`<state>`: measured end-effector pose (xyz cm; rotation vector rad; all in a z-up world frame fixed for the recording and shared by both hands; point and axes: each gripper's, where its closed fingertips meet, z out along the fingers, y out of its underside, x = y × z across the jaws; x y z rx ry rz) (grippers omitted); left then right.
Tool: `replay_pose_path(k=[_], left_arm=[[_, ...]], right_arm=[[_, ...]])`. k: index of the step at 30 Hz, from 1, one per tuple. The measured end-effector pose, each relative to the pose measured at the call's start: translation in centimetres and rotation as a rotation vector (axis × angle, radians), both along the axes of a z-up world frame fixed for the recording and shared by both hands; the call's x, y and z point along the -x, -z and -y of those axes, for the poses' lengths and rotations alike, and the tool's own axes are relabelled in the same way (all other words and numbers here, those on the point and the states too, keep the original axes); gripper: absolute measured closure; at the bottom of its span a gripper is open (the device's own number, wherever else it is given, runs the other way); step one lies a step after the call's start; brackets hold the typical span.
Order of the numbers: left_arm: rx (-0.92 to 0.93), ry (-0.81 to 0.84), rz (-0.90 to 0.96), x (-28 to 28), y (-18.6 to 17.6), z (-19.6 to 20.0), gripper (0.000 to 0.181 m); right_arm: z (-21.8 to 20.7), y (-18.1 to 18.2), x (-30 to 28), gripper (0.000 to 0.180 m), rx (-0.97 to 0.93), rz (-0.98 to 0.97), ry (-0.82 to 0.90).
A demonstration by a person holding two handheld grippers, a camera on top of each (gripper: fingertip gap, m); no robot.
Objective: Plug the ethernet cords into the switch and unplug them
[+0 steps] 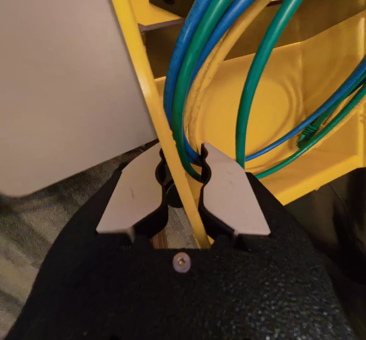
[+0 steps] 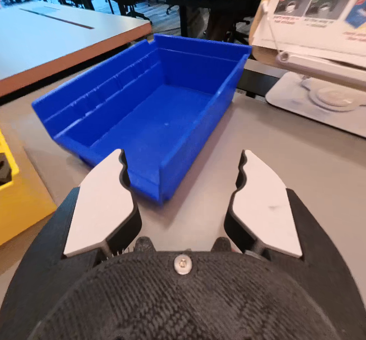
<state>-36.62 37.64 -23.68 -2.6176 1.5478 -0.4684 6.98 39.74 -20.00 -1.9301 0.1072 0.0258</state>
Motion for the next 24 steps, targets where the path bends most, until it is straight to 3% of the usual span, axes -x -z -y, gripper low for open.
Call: replay_pose_path(k=[3,6,8,9,11,13,16,20,24], left_arm=[[-0.049,-0.161,0.002,2.9,0.0,-2.1,0.148],[-0.105,-0.286,0.015,4.8,0.6,-4.3,0.147],[-0.124,-0.336,0.021,5.3,1.2,-5.1,0.146],[-0.124,-0.350,0.026,5.3,1.6,-5.2,0.147],[-0.107,-0.367,0.049,5.0,2.2,-5.2,0.147],[-0.086,-0.369,0.070,4.6,2.8,-5.2,0.147],[-0.073,-0.379,0.098,3.9,3.3,-5.3,0.147],[-0.071,-0.391,0.118,3.1,3.8,-5.6,0.147],[-0.073,-0.399,0.128,2.0,3.6,-6.4,0.147]], right_arm=[[-3.0,0.4,1.3,0.081,-0.016,-0.015,0.038],[-4.8,2.5,1.7,0.096,0.092,0.062,0.058],[-5.4,3.1,1.0,0.092,0.124,0.047,0.105],[-5.5,3.1,0.7,0.107,0.133,0.031,0.121],[-5.7,3.2,0.4,0.119,0.141,0.031,0.119],[-5.4,3.4,-0.9,0.152,0.159,0.058,0.151],[-4.3,3.5,-3.3,0.171,0.215,0.183,0.209],[-2.4,3.0,-4.4,0.172,0.209,0.195,0.136],[2.2,0.6,-6.8,0.172,0.170,0.269,0.113]])
